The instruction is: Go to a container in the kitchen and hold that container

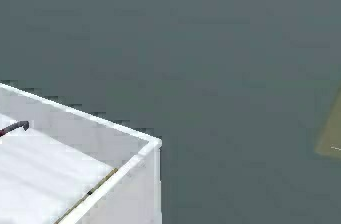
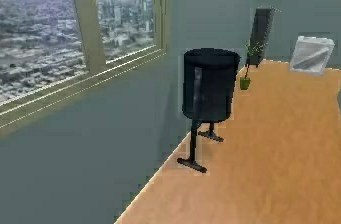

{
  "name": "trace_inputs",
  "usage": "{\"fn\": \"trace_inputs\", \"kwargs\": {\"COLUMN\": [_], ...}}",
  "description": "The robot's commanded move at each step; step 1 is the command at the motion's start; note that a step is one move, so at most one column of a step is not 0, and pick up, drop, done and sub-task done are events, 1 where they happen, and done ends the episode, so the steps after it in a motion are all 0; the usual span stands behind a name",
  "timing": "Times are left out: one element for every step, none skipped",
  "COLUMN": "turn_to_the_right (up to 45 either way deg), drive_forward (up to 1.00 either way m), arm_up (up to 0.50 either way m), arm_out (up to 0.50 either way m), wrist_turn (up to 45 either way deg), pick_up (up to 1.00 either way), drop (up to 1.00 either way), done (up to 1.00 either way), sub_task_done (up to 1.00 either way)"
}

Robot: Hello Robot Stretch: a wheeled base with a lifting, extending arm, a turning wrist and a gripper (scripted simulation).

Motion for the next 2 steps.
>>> {"fn": "trace_inputs", "kwargs": {"turn_to_the_right": [-45.0,-45.0], "drive_forward": [0.00,0.00], "arm_up": [0.00,0.00], "arm_out": [0.00,0.00], "wrist_turn": [0.0,0.0], "pick_up": [0.00,0.00], "drop": [0.00,0.00], "done": [0.00,0.00], "sub_task_done": [0.00,0.00]}}
